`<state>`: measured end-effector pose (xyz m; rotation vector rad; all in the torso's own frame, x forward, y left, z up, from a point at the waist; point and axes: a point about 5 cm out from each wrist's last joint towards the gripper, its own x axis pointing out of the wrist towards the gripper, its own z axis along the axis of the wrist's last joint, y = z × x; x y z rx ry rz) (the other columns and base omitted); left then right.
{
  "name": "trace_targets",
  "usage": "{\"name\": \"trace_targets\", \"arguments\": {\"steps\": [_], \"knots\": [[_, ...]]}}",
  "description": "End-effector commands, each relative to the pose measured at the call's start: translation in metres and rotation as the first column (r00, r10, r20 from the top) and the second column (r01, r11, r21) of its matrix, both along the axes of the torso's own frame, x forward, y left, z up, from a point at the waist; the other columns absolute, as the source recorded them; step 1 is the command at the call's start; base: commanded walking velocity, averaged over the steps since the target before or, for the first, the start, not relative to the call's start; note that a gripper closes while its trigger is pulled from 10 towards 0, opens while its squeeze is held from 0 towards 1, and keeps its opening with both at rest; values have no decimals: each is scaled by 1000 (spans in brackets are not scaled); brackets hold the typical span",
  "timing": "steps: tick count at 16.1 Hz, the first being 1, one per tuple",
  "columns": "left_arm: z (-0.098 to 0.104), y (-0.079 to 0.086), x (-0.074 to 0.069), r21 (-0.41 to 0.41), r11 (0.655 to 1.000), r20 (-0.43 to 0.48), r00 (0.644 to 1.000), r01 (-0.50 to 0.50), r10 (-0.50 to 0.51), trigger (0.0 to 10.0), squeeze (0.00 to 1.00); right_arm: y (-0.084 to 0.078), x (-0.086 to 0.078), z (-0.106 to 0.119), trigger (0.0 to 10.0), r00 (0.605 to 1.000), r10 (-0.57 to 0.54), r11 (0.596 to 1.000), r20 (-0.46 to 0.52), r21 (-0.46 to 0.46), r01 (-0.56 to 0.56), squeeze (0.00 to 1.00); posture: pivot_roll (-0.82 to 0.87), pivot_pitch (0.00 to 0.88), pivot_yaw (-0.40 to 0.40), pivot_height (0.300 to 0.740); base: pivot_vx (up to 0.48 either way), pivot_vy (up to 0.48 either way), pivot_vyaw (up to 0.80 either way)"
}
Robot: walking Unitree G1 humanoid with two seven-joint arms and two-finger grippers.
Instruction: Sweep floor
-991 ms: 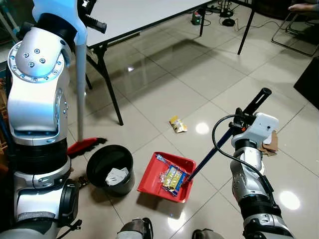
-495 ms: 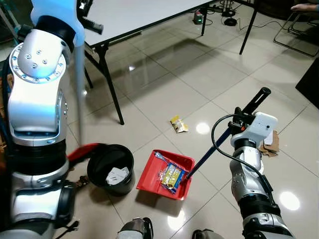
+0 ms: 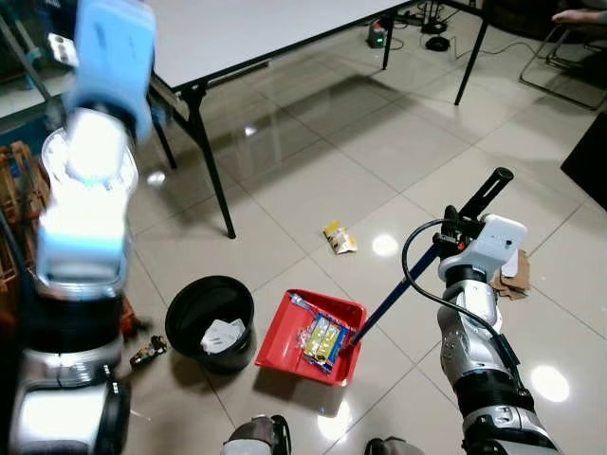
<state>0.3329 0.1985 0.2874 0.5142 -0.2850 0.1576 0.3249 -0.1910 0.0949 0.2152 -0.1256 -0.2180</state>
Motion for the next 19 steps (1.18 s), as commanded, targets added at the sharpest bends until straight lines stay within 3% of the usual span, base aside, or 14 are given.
{"name": "trace_targets", "arguments": {"steps": [1,2,3,7,10,11,12,14,19], "knots": [[-11,9,1,19,998,-7,998,-56,56,10000,0,0,5,12,10000,999,5,1000,53,0,-5,0,23,72,56,740,0,0,0],[-22,12,2,21,997,-22,997,-70,71,10000,0,0,5,12,10000,999,6,1000,52,-2,-6,0,23,72,56,740,0,0,0],[-45,17,2,13,995,-73,992,-100,101,10000,0,-1,5,12,10000,999,9,1000,50,-4,-9,0,17,74,51,740,0,0,0],[-74,22,-2,-22,989,-111,983,-149,146,10000,0,-5,5,12,10000,999,14,1000,47,-14,-13,0,14,70,40,740,0,0,0],[-103,34,-5,-161,956,-130,966,-244,225,10000,0,-5,7,13,10000,999,24,1000,41,-19,-24,0,16,64,28,740,0,0,0],[-103,34,-5,-161,956,-130,966,-244,225,10000,0,-5,7,13,10000,999,24,1000,41,-19,-24,0,16,64,28,740,0,0,0],[-127,35,-8,-207,935,-164,953,-287,256,10000,0,-4,8,12,10000,999,32,999,36,-22,-31,0,11,62,24,740,0,0,0],[-147,29,-12,-223,928,-186,947,-299,261,10000,0,-6,9,12,10000,999,39,999,32,-25,-38,0,4,59,22,740,0,0,0],[-160,31,-14,-267,899,-196,933,-346,301,10000,0,-6,9,9,10000,998,57,997,11,-52,-56,0,3,47,18,740,0,0,0]]}}
